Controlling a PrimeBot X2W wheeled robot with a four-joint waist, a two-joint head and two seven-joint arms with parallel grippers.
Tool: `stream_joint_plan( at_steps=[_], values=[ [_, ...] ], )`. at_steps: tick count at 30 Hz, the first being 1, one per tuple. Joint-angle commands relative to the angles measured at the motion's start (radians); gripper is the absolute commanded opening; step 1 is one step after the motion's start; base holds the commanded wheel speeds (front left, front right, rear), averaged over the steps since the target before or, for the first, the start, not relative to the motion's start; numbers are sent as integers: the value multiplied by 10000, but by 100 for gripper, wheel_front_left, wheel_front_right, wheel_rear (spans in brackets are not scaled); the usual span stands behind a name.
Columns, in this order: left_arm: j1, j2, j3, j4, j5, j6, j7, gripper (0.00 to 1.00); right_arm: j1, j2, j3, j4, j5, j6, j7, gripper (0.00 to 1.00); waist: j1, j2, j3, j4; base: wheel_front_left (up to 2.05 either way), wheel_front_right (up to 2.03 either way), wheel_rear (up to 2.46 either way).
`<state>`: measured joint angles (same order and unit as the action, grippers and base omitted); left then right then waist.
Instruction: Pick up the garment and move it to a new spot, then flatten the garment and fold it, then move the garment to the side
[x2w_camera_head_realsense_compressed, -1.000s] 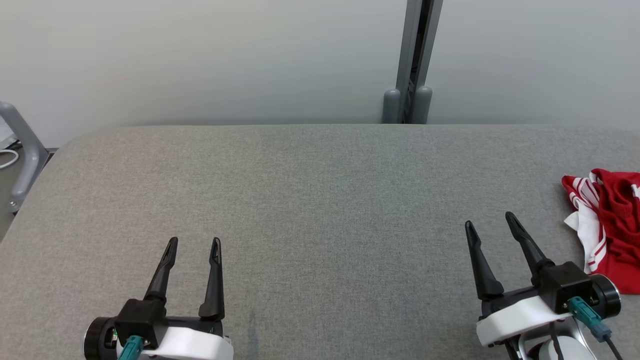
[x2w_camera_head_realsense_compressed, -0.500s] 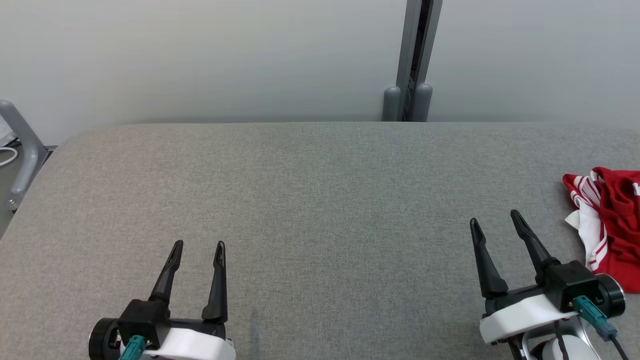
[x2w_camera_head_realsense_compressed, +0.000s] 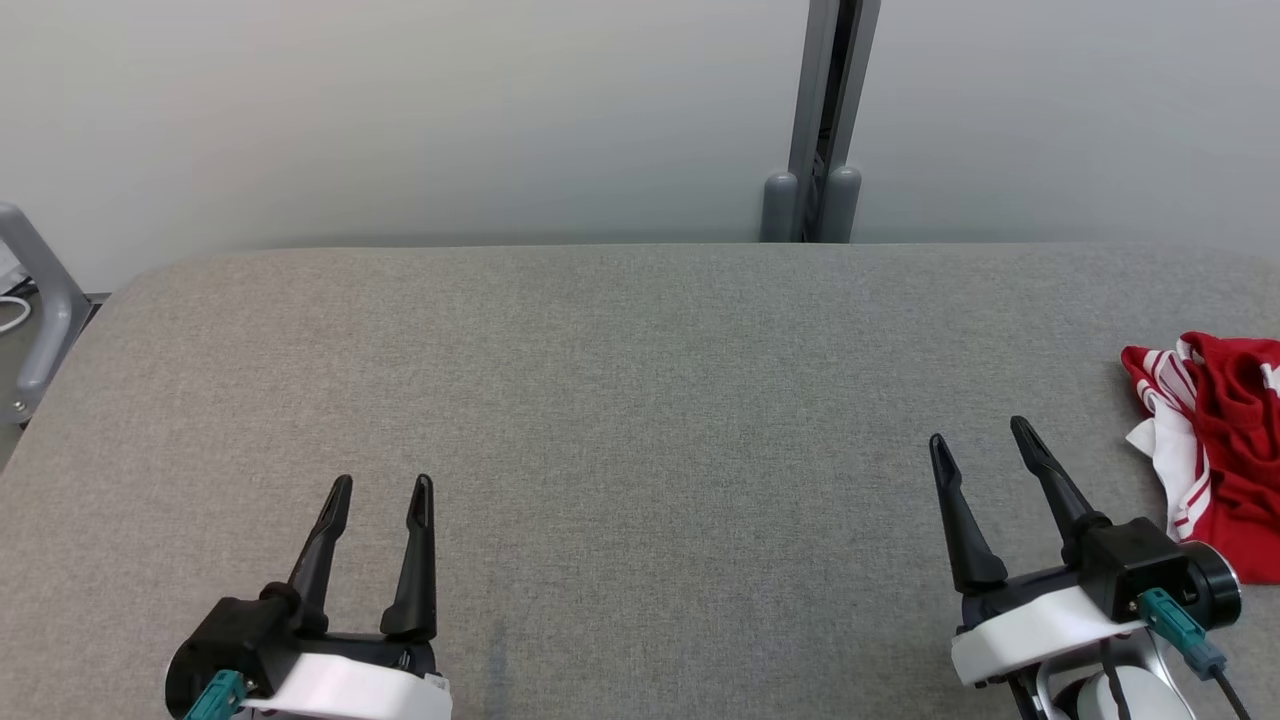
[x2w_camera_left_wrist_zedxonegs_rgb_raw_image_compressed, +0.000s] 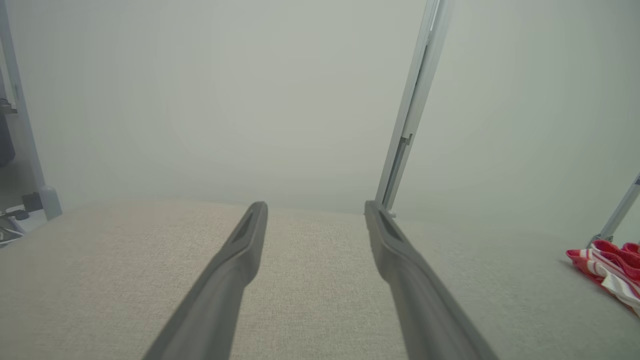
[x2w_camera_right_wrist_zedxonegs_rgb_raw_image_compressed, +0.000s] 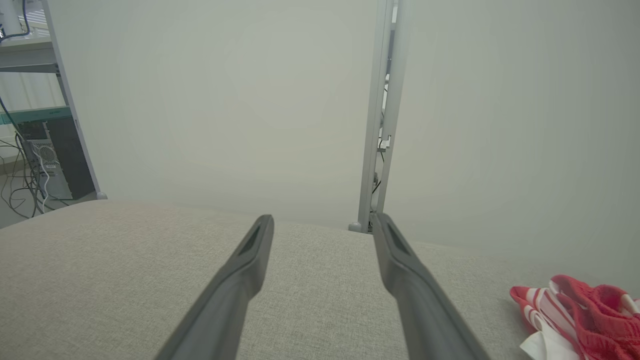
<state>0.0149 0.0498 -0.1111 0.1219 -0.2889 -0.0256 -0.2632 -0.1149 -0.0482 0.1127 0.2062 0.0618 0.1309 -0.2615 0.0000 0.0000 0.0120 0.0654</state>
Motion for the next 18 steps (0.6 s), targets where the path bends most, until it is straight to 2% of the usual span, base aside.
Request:
stream_joint_plan(
  at_steps=[1,11,12,15,18],
  values=[
    [50,24,29,-58,13,-86,-10,100,-117,-60,17,-70,6,-2,-49,100,0,0,-1,-9,0,0,0],
    [231,33,336,-183,-566,-447,-10,100,-90,-60,65,-134,37,-2,-49,100,0,0,-89,-36,0,0,0],
    [201,-8,295,-154,-571,-393,1,0,-74,6,52,-42,17,0,2,0,0,0,-89,-38,0,0,0],
    [304,-44,264,66,-666,-396,19,0,154,68,49,164,115,0,40,0,0,0,-90,-43,0,0,0],
    [231,-39,270,94,-1222,-409,122,0,160,49,-82,157,804,0,214,0,0,0,-90,-58,0,0,0]
  ],
)
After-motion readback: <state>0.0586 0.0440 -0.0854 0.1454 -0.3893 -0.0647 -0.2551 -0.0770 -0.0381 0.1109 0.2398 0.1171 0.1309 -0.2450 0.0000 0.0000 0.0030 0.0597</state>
